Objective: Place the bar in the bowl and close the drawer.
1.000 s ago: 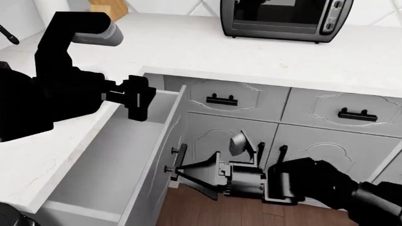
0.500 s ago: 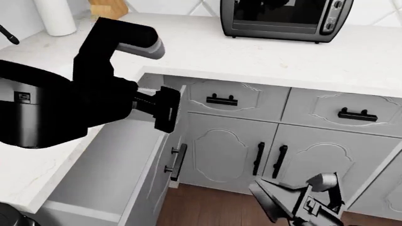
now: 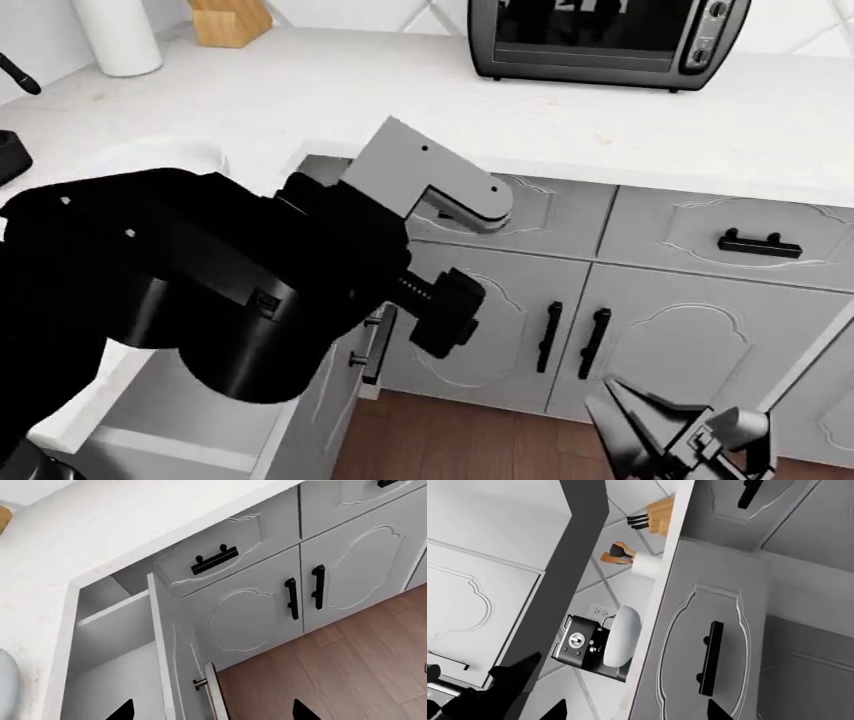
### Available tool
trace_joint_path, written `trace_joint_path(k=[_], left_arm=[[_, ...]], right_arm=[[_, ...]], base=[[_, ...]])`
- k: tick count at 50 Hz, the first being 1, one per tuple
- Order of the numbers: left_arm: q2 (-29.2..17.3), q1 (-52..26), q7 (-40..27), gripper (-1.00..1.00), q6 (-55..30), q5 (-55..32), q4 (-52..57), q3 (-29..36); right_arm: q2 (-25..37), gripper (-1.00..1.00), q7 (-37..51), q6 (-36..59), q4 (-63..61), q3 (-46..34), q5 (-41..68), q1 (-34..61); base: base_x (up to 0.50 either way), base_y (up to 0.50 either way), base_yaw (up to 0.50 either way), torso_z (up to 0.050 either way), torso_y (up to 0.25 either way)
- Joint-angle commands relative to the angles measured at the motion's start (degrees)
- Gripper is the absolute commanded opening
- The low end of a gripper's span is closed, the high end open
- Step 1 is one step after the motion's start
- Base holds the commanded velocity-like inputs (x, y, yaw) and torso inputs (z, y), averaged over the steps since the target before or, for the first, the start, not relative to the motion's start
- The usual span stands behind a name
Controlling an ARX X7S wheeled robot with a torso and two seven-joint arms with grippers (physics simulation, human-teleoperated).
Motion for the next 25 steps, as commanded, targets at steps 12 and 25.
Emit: trace_joint_path(k=[12, 25], left_arm=[[10.9, -2.8, -12.5, 1.0, 13.3, 2.3, 6.6, 24.5], [16.8, -2.6, -12.2, 1.0, 21.4, 3.6, 9.4, 35.4]], right_arm=[[-3.2, 1.0, -1.6, 4.1, 8.0, 0.4, 2.8, 0.6], [-4.1, 1.0, -2.0, 5.6, 10.0, 0.6, 2.9, 1.0]], base=[[0.0, 0.0, 0.0, 0.0, 0.0], [0.0, 0.0, 0.0, 0.0, 0.0]])
